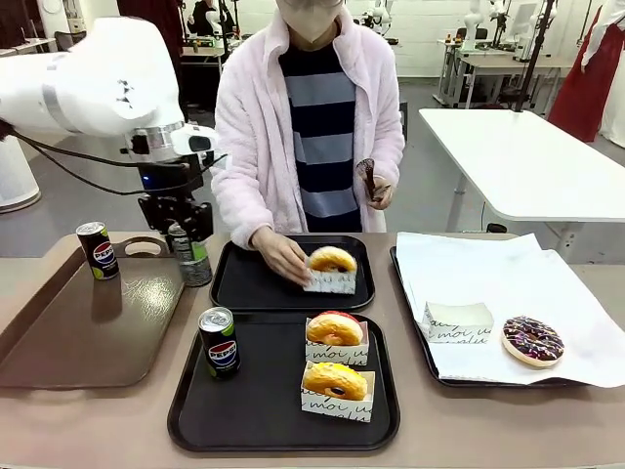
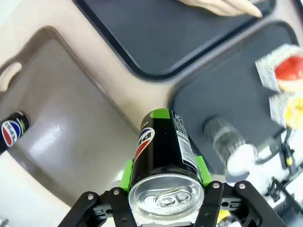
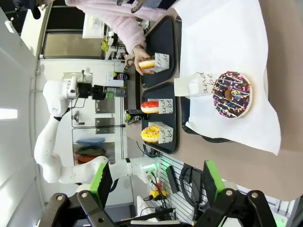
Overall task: Set up donuts and drinks on trays.
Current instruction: Pick up one Pepsi coke from the Handle tray and place it on the Flat Tray without a Pepsi coke.
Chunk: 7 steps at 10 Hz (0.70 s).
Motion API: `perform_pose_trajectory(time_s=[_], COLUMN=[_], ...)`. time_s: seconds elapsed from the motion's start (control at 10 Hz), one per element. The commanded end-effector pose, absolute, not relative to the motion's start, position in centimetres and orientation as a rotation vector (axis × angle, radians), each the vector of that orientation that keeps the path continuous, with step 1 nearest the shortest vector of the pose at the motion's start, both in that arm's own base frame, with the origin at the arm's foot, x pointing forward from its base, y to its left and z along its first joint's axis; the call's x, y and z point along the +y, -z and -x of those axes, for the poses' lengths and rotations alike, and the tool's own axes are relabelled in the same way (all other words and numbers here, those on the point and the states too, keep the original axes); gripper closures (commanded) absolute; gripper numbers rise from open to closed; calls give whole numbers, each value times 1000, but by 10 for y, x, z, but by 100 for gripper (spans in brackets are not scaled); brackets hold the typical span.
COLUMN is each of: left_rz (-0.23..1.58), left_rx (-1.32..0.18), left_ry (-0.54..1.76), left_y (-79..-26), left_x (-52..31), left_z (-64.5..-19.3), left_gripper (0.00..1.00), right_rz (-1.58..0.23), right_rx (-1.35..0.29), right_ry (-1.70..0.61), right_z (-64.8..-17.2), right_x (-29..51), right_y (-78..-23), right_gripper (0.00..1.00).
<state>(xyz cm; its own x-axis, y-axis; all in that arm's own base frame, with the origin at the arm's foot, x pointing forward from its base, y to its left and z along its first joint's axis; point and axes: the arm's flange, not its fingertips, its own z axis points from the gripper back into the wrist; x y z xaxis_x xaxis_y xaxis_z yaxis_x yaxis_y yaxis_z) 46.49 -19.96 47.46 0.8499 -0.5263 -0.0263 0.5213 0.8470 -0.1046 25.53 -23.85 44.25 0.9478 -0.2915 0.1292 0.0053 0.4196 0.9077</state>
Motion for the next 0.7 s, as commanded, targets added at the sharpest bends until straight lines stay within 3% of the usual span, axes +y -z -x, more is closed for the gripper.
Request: perform_pose_trajectory(time_s=[0.0,0.4,0.6], left_rz=[118,78,69], left_rx=[64,37,52], left_ry=[678,700,704], left_y=[-508,-515,-517], left_x=[-162,-154,-159], left_z=[-412,-385,-400], left_gripper=[42,42,42], right_rz=[-1141,-1141,-1141], right_rx=[-302,-302,-302], right_ry=[178,178,178], right_z=[-256,-256,-256], right_x=[-239,-239,-239], right_y=[-443,-443,-443], right_gripper=[0,0,0])
